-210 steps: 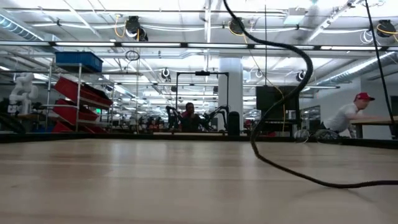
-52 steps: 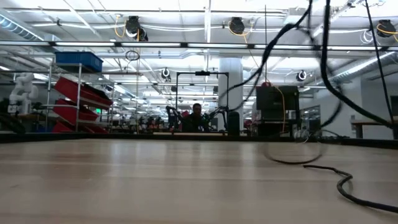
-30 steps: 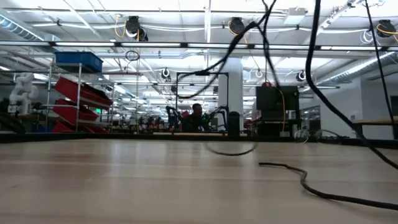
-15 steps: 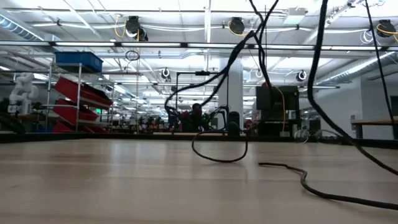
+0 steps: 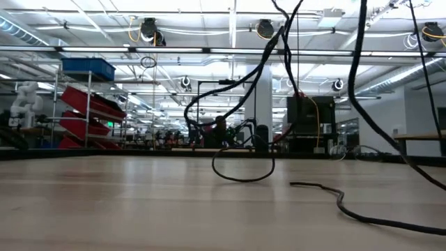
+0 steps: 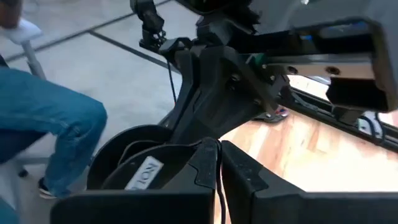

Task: Coil cords
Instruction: Coil the black wire onto the black spool

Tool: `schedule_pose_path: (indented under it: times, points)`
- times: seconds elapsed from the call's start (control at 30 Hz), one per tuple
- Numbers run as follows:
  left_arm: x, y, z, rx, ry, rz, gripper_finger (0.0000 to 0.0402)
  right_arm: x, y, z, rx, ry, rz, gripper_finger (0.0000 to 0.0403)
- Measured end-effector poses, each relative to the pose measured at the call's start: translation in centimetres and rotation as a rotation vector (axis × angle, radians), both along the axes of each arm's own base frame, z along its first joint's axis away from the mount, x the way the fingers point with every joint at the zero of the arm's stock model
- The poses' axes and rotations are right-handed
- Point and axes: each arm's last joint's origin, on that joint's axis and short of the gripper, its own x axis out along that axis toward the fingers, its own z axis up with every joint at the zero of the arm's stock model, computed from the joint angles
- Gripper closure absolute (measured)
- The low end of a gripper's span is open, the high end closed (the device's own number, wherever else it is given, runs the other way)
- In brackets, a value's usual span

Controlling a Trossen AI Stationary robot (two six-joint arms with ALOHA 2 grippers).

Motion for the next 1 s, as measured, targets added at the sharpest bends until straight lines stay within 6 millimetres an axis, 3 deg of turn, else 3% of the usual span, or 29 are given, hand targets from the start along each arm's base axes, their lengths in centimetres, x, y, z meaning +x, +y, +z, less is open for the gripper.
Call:
schedule_pose_path:
  times: [0.6, 0.8, 1.0]
  points:
    - [-0.4, -1.2, 0.7, 0.028, -0.082, -0.060, 0.0401, 0.3, -2.0, 0.3, 0.061, 0.023, 0.033, 0.0371]
    - [-0.4, -0.9, 0.6, -0.009, -0.094, 0.113, 0.0401, -2.3, -3.3, 2.0, 0.037, 0.093, -0.048, 0.0371]
    - [-0.5, -0.7, 0.4, -0.030, -0.073, 0.166, 0.0401, -5.9, -3.4, 4.2, 0.083, 0.141, -0.113, 0.0371]
